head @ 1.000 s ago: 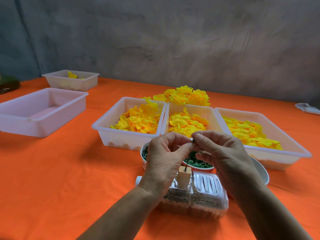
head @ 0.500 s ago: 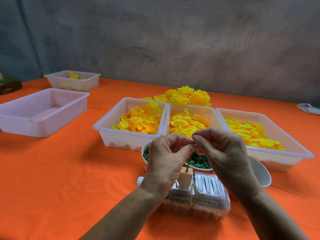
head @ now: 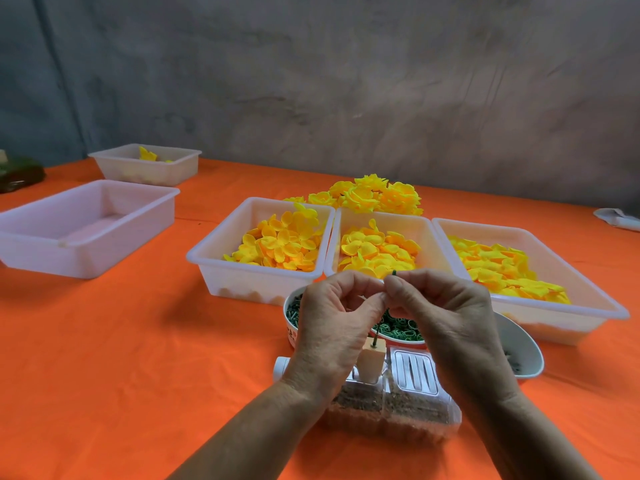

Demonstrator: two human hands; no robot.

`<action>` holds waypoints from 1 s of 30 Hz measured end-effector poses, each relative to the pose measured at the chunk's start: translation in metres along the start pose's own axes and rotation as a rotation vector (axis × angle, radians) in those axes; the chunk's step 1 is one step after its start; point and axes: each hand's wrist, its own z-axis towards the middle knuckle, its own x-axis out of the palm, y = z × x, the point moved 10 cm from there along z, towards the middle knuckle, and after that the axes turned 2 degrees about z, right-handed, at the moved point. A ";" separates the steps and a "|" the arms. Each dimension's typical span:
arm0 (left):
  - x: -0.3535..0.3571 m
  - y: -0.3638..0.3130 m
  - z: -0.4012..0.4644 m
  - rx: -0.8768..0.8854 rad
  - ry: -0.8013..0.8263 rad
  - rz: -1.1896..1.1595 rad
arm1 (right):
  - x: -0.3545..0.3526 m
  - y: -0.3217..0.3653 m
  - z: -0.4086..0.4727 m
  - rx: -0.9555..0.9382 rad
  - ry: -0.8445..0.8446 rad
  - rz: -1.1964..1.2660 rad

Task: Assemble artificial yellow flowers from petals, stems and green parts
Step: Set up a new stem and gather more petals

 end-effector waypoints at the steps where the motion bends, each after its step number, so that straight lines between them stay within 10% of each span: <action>1: 0.000 0.001 0.000 0.000 -0.003 0.001 | -0.001 -0.003 0.000 0.018 -0.003 0.014; 30: -0.007 0.017 -0.011 -0.068 0.026 0.066 | 0.001 -0.027 -0.011 -0.028 0.069 -0.036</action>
